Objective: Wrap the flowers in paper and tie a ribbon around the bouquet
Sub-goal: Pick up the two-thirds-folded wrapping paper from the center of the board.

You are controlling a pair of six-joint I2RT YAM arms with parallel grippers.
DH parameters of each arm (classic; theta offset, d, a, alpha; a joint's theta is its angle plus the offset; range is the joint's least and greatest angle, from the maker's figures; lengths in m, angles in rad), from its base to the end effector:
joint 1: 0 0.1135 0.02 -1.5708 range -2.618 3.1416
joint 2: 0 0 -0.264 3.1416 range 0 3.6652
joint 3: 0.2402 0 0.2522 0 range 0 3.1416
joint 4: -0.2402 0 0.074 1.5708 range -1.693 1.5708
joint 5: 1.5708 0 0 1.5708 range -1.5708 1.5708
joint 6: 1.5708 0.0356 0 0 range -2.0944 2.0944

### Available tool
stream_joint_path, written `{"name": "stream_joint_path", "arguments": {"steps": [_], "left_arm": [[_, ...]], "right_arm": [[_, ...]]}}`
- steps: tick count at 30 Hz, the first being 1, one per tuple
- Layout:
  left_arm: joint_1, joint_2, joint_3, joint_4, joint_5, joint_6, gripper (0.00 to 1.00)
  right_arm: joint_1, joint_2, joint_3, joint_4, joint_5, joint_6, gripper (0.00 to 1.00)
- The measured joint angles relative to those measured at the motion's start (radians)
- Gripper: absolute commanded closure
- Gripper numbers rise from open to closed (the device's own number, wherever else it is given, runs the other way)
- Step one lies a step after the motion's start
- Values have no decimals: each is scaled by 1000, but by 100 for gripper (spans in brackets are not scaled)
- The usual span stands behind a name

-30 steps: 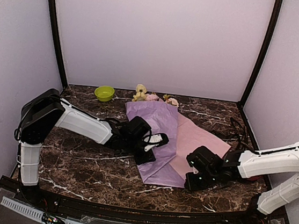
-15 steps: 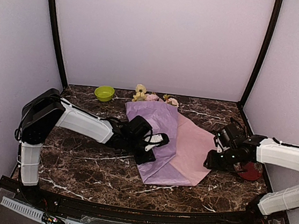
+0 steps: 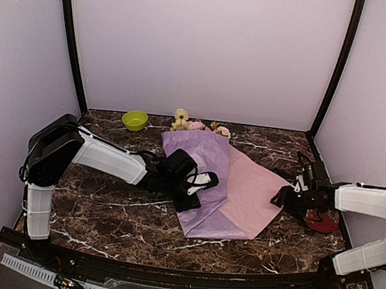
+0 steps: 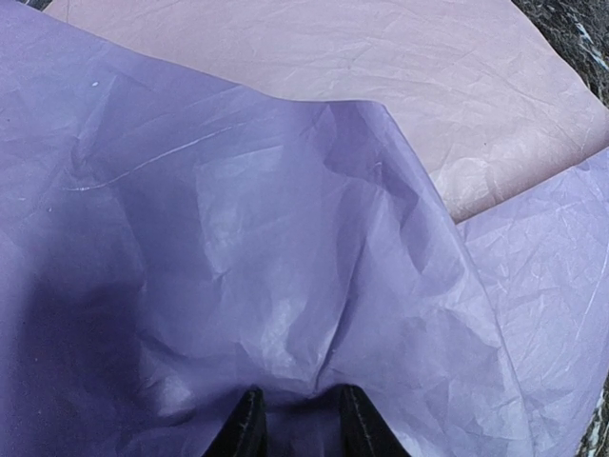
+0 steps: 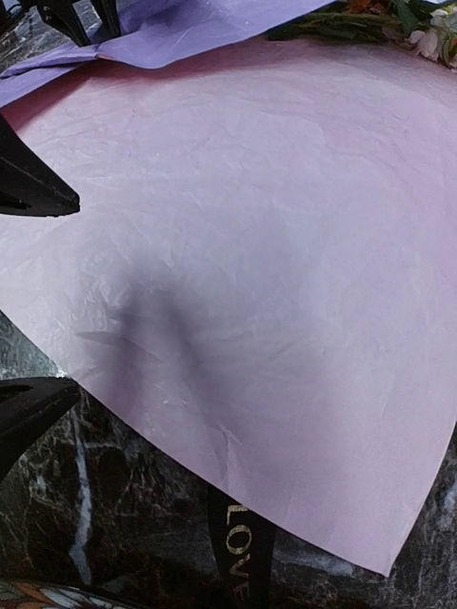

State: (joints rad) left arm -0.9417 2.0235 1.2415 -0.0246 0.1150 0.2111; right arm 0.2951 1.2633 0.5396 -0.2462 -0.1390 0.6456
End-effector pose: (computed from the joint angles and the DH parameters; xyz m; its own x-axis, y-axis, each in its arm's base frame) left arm 0.2481 -0.3478 0.1419 -0.2373 0.6798 -0.6940 0.9201 0.3865 0.0640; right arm 0.2140 0.0702 0.1578 -0.8487 0.3648 -0.3828 0.1849 0.8830 0.4315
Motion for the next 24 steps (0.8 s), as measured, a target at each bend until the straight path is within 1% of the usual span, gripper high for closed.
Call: {"name": "stream_joint_path", "arguments": {"steps": [4,10,13,16,21,24], "left_arm": [[0,0,0,0,0,6,72],[0,0,4,-11,0,14,72],[0,0,12,-23,-1,14,72],[0,2,22,-40,-1,14,72],[0,2,22,-42,-1,14,72],[0,2,22,-42,0,14,72]], "right_arm": [[-40,58,-13,83,-40,26,42],[-50,87,-33,177,-69,69,41],[-52,84,-36,178,-61,78,35],[-53,34,-37,139,-10,80,28],[-85,-86,-40,79,72,72,27],[-118,-90,-57,93,71,71,26]]}}
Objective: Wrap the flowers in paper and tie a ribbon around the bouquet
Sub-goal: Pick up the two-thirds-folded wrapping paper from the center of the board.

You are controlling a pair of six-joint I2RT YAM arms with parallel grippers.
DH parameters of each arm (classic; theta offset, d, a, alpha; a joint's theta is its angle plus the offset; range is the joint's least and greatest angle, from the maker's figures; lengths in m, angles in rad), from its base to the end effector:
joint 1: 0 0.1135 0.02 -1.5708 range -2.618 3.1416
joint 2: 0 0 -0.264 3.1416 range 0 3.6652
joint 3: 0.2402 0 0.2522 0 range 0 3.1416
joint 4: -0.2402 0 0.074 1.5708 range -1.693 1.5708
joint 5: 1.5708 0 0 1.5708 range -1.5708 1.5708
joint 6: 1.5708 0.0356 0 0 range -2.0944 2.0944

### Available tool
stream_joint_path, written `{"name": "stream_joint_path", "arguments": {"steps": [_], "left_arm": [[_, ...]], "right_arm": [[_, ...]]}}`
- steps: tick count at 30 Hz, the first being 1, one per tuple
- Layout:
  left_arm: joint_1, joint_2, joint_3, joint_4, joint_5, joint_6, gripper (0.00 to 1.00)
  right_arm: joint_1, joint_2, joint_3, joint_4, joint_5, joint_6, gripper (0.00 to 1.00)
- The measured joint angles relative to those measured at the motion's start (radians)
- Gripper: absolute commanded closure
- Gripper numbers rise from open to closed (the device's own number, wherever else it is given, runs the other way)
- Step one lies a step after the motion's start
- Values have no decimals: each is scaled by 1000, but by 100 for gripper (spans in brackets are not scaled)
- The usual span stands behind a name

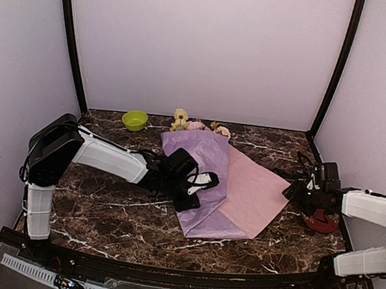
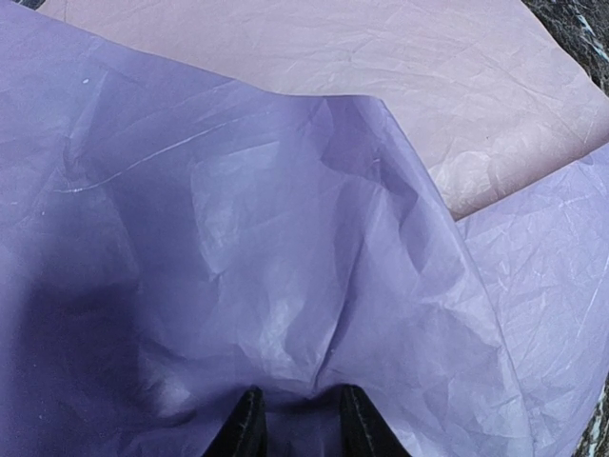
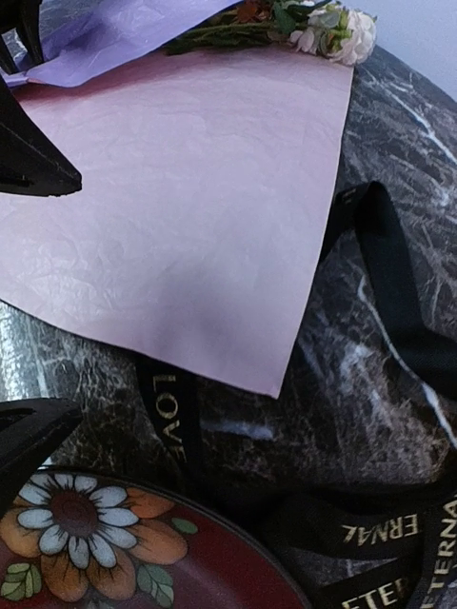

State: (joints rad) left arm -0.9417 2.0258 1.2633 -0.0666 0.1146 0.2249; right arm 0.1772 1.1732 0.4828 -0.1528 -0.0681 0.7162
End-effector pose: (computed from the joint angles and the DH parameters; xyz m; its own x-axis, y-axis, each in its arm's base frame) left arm 0.2488 -0.3488 0.1442 -0.2336 0.6976 -0.6773 0.9241 0.3760 0.0685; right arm 0.2139 0.0408 0.1654 -0.6992 0.5402 -0.4683 0.3163 0.8212 0.4750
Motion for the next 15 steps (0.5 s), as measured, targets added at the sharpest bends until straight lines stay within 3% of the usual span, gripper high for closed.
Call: {"name": "stream_joint_path", "arguments": {"steps": [4,7,9,15], "left_arm": [[0,0,0,-1,0,0,71],[0,0,0,-1,0,0,70],[0,0,0,-1,1,-1,70],[0,0,0,0,3,-2,69]], "right_arm": [[-29,87,-4,20,-31,-1,28],[-37,142,7,77,-67,-5,37],[-41,177,15,118,-98,-7,48],[-41,225,17,182,-189,-9,94]]}}
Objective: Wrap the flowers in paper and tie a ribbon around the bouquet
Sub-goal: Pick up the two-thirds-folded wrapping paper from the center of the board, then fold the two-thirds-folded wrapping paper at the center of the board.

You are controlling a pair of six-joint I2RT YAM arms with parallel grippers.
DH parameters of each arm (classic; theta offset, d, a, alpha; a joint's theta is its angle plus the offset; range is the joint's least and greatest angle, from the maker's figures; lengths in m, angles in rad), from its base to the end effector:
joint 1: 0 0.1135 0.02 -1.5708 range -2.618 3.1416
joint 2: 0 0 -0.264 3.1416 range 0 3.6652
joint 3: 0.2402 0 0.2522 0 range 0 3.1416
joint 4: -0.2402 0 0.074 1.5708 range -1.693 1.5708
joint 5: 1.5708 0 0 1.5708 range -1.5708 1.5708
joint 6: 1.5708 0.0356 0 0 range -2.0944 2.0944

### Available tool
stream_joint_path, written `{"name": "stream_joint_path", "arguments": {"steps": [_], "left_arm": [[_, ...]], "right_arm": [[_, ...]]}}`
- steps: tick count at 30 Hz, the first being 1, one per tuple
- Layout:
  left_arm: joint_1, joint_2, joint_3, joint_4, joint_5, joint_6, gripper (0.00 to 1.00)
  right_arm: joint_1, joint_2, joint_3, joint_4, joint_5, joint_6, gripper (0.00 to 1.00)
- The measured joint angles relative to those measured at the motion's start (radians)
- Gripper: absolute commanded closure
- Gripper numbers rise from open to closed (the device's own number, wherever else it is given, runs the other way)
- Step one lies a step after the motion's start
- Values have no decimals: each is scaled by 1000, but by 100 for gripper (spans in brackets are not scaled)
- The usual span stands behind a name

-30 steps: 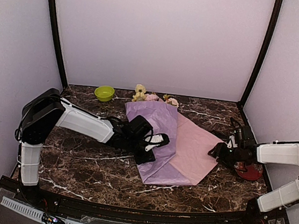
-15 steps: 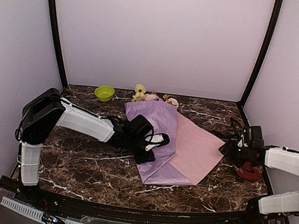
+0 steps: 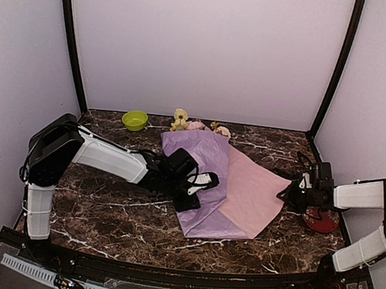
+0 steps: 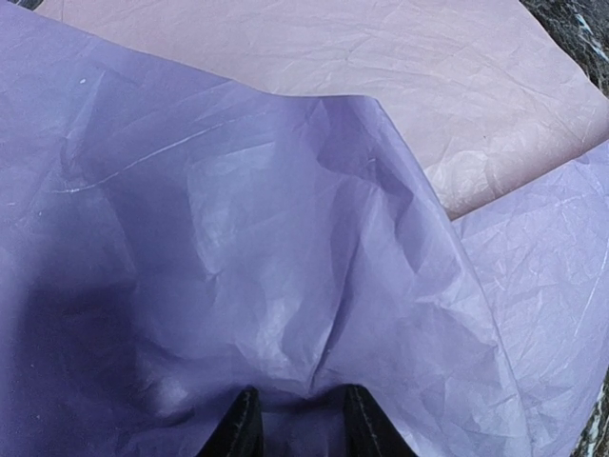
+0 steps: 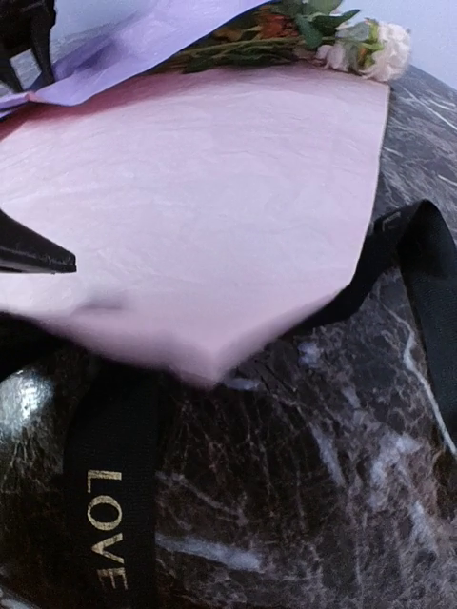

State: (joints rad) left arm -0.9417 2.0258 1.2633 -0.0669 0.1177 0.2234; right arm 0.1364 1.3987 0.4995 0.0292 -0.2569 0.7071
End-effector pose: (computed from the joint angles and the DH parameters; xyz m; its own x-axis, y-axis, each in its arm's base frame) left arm 0.2487 -0.3489 0.1442 -0.2349 0.6968 -0.6777 0.9247 0.3752 0.0652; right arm 0.2406 0.0422 0.1363 -0.7666 0.5290 -0.3641 0.2685 0.7790 0.5665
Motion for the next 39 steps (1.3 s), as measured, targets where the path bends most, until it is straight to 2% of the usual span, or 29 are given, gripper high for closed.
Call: {"name": "stream_joint_path", "arguments": {"steps": [1,4,9,19,26,34,39], "left_arm": [[0,0,0,0,0,0,68],[0,0,0,0,0,0,68],[0,0,-3,6,2,0,68],[0,0,-13,21,16,1,68],[0,0,-38,67,28,1,68],[2,-9,-81,137,42,1,68],[2,-33,-135,195,46,-7,67]], "right_arm": [[0,0,0,5,-8,-7,100],[0,-10,0,11,-18,-7,100],[29,-121,9,-7,-10,-41,100],[286,-150,173,37,-13,-60,100],[434,94,418,163,-72,-52,100],[474,409,647,210,-148,-59,100],[478,503,710,216,-168,-67,100]]}}
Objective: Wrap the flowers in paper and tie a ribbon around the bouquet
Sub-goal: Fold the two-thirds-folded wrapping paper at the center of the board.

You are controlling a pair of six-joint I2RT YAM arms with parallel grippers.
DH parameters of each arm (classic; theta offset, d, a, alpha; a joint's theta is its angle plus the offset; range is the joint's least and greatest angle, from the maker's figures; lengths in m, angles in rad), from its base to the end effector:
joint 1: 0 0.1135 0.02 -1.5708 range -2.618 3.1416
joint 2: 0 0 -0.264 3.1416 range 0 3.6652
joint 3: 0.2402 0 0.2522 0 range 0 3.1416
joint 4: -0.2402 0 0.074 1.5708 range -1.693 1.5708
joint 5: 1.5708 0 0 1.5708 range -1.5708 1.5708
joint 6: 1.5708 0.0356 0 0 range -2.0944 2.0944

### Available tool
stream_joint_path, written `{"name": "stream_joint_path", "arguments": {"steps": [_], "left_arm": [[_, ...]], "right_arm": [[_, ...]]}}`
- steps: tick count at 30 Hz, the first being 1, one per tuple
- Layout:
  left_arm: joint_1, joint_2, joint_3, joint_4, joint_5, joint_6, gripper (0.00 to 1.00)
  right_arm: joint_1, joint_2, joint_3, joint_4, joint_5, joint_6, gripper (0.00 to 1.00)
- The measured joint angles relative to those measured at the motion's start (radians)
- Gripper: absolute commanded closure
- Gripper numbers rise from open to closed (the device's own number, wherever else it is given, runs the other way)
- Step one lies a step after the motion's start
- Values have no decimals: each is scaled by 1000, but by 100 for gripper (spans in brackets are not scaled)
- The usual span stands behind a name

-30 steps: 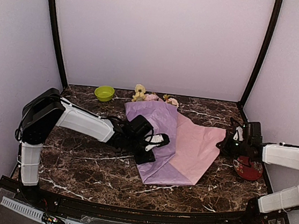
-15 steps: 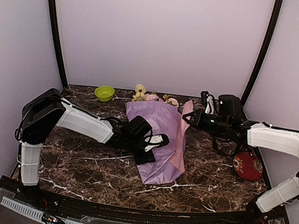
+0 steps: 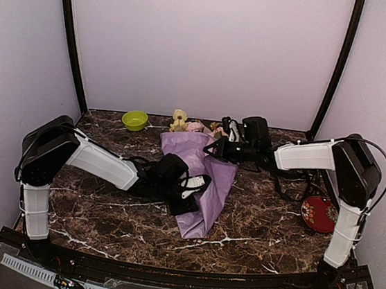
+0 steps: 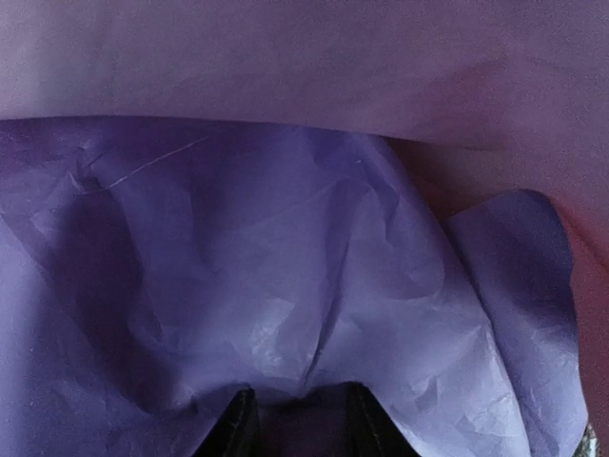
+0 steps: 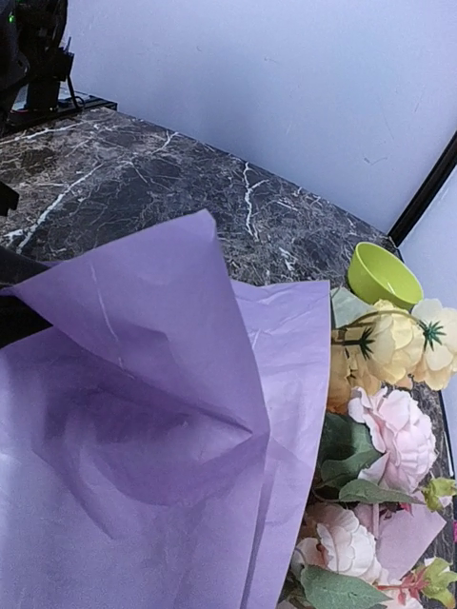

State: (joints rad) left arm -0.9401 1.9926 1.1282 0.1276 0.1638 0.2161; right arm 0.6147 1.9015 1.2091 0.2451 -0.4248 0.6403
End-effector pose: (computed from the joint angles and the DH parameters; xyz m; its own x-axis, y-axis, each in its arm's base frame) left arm 0.2392 -0.3374 0.1336 -0.2009 0.6339 -0.7469 0.9328 0.3566 0.0518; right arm 0.3416 0.2591 0.2070 -0.7786 0.1166 -0.6165 -0.4537 0.5741 0.6816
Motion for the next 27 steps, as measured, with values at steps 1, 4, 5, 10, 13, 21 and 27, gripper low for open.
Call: {"name": "stream_joint_path", "arguments": {"steps": [1,4,5,10,13,21,27], "left_arm": [[0,-14,-26,20,3,-3,67],[0,-49,-86,63,11,-13,64],[0,-59,-100,73,13,-16,63],[0,-124,-189,139,23,-23,56],[0,-159,-207,143,30,-26,55],[73,-338,-301,191,94,-127,48],[248,-280,-261,215,57,-275,53]], "right_arm": [[0,14,5,2,-3,-1,100],[0,53,17,4,-13,-3,100],[0,70,22,5,-18,-3,100],[0,144,30,10,-29,-4,100],[1,181,42,8,-31,-4,100],[16,222,90,-25,-24,-23,100],[39,219,121,-61,6,-56,100]]}}
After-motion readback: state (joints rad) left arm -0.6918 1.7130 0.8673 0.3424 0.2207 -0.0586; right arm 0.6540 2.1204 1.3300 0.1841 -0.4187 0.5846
